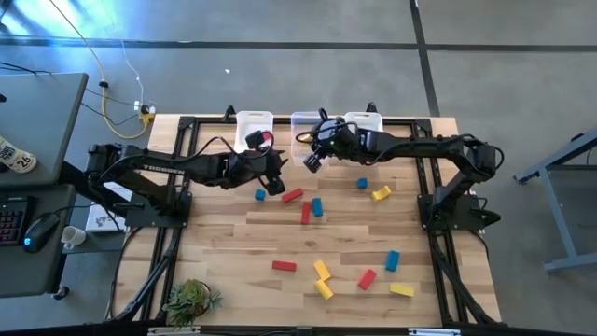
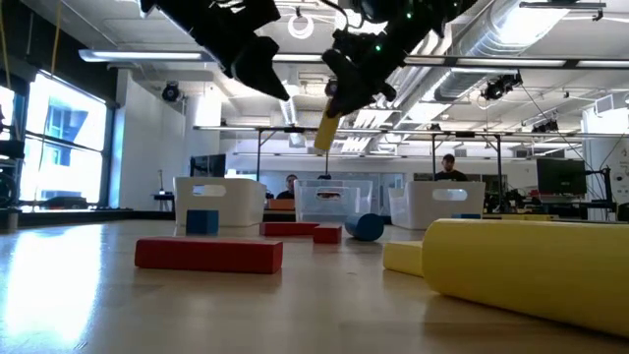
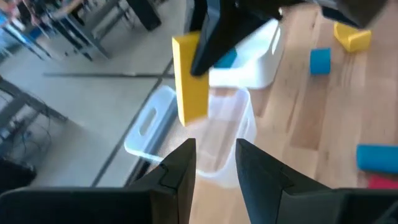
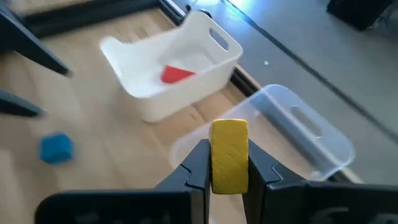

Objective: Sort & place blocks by color
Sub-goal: Put the yellow block into the transparent bin

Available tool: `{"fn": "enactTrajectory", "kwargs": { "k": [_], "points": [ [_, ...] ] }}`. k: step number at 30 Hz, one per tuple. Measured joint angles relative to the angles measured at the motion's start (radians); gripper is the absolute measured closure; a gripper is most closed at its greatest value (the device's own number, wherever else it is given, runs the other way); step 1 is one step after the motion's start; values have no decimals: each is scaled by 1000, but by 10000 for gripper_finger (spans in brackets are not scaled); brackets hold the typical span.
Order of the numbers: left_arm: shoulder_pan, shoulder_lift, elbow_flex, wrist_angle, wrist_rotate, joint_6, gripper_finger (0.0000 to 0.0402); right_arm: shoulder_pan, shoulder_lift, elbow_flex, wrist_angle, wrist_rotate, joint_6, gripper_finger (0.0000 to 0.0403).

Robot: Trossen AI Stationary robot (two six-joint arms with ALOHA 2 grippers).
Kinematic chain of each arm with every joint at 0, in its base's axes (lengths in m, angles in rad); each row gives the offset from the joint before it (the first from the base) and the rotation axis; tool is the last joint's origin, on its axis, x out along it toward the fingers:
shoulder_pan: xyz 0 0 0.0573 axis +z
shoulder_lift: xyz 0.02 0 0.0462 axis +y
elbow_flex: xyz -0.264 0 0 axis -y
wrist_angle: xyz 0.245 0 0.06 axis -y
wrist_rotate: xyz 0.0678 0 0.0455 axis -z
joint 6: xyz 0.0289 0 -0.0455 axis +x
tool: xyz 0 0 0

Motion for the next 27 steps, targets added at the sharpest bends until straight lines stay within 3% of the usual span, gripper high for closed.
{"fn": "enactTrajectory", "kwargs": {
  "k": [9, 18, 27],
  "points": [
    [-1, 0, 0, -181, 138, -240, 300, -81, 0, -101, 86, -33, -102, 372],
    [-3, 0, 0, -350, 304, -497, 300, -131, 0, -220, 285, -132, 6, 371],
    [-36, 12, -2, -440, 303, -544, 300, -151, 2, -343, 457, -192, 155, 371]
  ]
}}
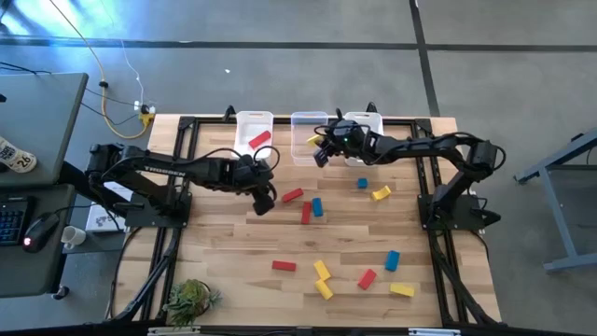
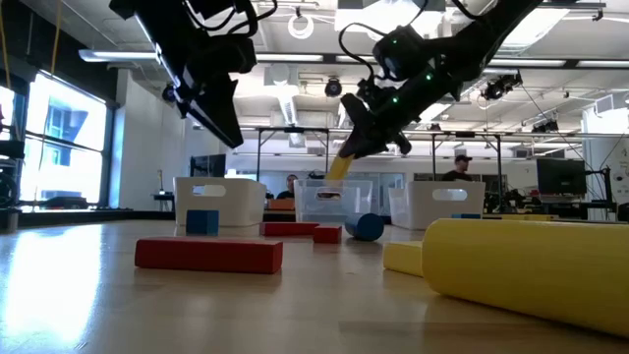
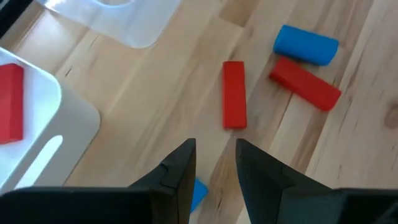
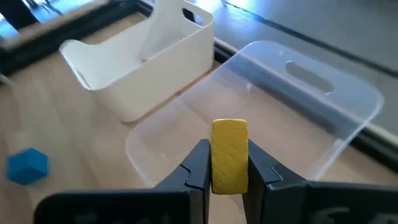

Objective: Sort & place blocks by color
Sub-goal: Put the yellow block into the transparent bin, then put the blue block into the right white bin

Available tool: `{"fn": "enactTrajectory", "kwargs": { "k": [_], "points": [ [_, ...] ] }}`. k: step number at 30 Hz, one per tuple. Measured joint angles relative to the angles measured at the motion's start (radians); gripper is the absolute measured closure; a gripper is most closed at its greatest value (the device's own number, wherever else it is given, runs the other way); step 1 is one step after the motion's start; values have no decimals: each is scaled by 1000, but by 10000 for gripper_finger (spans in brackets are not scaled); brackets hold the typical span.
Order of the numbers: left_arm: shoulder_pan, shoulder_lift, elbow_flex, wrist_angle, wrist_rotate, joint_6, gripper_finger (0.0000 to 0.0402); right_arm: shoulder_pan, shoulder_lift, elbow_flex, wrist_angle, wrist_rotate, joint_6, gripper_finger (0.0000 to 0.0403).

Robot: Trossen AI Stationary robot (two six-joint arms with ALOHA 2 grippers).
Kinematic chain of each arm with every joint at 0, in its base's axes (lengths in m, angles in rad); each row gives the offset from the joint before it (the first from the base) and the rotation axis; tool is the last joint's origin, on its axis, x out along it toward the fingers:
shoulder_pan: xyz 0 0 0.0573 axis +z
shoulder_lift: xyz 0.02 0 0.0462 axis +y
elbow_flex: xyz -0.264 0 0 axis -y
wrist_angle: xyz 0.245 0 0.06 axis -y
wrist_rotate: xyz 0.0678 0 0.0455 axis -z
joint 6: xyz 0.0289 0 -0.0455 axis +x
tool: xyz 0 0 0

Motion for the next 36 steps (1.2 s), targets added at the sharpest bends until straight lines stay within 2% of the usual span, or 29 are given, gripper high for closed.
{"fn": "enactTrajectory", "kwargs": {
  "k": [9, 20, 23, 31, 36],
  "points": [
    [-14, 7, 0, 7, 0, -6, 300, -19, 57, -24, 75, -16, 122, 371],
    [-14, 7, 0, -1, -1, -5, 300, -23, 94, -22, 114, -47, 130, 368],
    [-14, 7, 0, -1, -1, -5, 300, -22, 94, -22, 114, -49, 127, 348],
    [-14, 7, 0, -1, 0, -6, 300, -22, 94, -21, 122, -48, 106, 251],
    [-14, 7, 0, -2, 0, -6, 300, -22, 62, -21, 115, -106, 81, 223]
  ]
}}
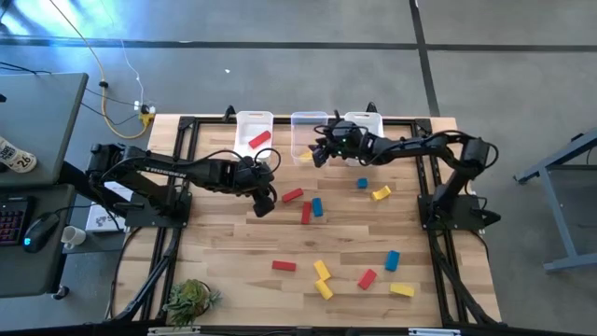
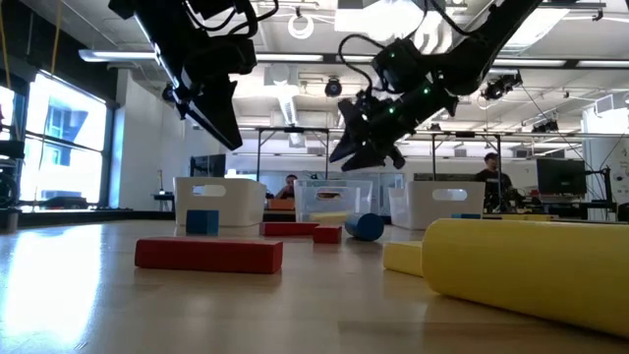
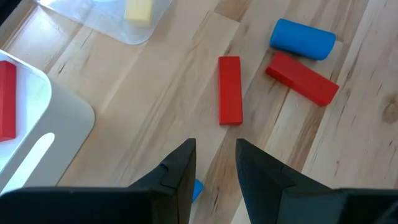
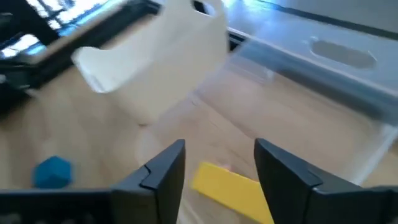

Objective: Sort & place blocks by color
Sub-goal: Put the blue block into the right white bin

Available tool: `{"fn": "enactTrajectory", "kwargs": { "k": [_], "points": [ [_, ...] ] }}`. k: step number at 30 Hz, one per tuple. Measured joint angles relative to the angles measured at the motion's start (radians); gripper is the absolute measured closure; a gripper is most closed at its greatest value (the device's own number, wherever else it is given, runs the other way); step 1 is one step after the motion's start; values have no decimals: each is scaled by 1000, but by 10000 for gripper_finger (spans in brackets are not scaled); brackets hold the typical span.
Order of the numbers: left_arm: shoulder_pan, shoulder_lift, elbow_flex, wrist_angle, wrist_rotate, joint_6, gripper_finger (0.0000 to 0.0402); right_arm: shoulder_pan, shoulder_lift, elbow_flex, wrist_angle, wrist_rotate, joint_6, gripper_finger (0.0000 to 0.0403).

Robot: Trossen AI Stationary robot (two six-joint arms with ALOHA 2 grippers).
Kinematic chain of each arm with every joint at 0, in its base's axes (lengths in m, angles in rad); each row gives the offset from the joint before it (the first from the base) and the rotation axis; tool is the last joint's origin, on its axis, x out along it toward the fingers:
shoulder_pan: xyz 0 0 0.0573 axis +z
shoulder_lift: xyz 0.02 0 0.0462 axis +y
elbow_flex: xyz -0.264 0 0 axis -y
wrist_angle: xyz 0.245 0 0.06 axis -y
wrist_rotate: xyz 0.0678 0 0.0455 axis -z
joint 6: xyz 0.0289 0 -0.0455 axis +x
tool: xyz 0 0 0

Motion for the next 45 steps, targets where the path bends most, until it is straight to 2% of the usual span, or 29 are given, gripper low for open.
{"fn": "enactTrajectory", "kwargs": {
  "k": [4, 8, 13, 25, 39, 45],
  "points": [
    [0, 0, 0, 0, 0, 2, 300, 0, -56, 1, -39, -23, -8, 221],
    [0, 0, 0, -1, 0, 1, 300, 3, -121, 1, -164, -25, -20, 220],
    [0, 0, 0, 0, 0, 1, 300, 26, -180, 1, -334, -107, -1, 220],
    [0, 0, 0, 2, 0, 1, 300, 114, -220, 1, -711, -207, -48, 220],
    [0, 0, 1, 9, 0, 8, 300, 146, -221, 1, -922, -207, -67, 220],
    [0, 0, 1, 9, 0, 9, 300, 147, -220, 92, -1105, -160, -78, 220]
  ]
}}
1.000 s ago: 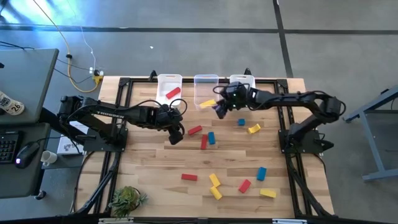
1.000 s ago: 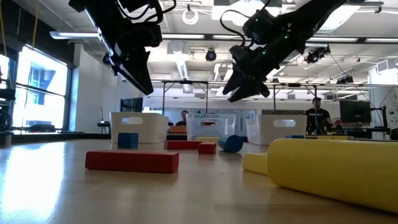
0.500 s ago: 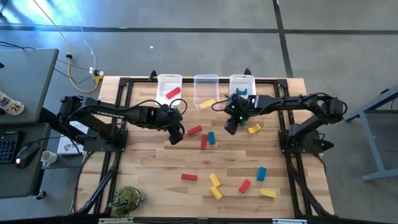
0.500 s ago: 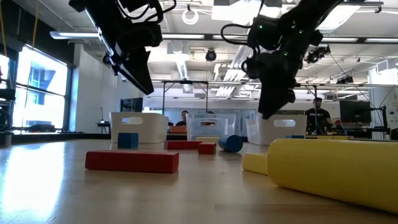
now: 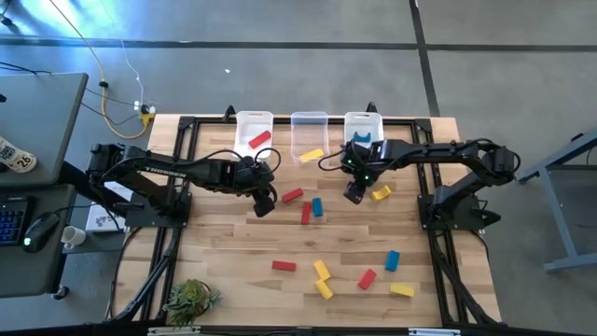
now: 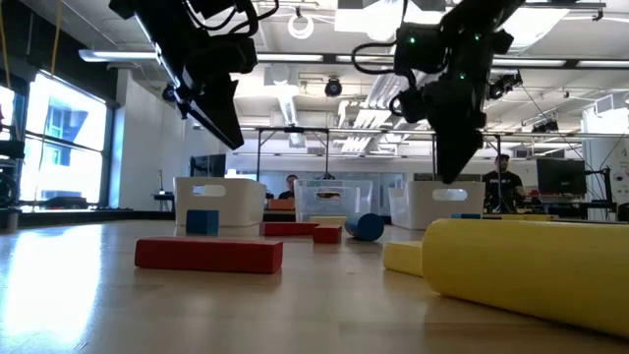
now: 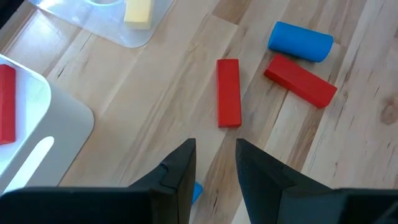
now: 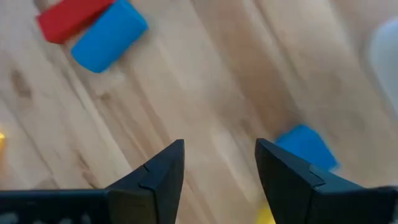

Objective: Sort & place blocks by color
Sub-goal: Put the blue block into the right white bin

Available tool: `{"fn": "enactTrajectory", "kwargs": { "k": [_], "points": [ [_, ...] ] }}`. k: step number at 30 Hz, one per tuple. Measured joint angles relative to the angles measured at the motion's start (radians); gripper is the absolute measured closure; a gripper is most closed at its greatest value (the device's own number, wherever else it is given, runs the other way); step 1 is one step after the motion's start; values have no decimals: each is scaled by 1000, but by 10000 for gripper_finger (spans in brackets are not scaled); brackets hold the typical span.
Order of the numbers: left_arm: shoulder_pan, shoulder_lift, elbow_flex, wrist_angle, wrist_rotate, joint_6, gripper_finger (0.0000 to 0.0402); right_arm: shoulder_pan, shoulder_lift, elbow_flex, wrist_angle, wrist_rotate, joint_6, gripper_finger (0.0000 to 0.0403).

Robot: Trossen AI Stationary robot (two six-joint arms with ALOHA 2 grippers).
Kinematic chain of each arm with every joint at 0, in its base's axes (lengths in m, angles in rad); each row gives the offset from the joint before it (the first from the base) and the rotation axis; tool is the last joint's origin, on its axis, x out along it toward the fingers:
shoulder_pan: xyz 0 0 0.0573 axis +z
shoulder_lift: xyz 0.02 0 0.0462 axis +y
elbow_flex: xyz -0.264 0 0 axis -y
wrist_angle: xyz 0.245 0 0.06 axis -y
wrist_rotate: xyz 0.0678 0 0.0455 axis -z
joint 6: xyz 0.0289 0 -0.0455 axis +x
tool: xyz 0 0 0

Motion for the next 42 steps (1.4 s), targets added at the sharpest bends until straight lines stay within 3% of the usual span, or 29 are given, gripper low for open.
{"fn": "enactTrajectory", "kwargs": {
  "k": [7, 18, 29, 42],
  "points": [
    [0, 0, 0, 1, 0, 0, 300, -1, 0, 136, -191, 128, -62, 220],
    [0, 0, 0, 1, 0, 0, 300, -1, 4, 144, -285, 180, -164, 213],
    [0, 0, 0, 3, -1, 0, 300, -1, 22, 143, -272, 220, -439, 171],
    [0, 0, 0, 3, -3, 0, 300, 0, 179, 143, -241, 225, -466, 171]
  ]
}}
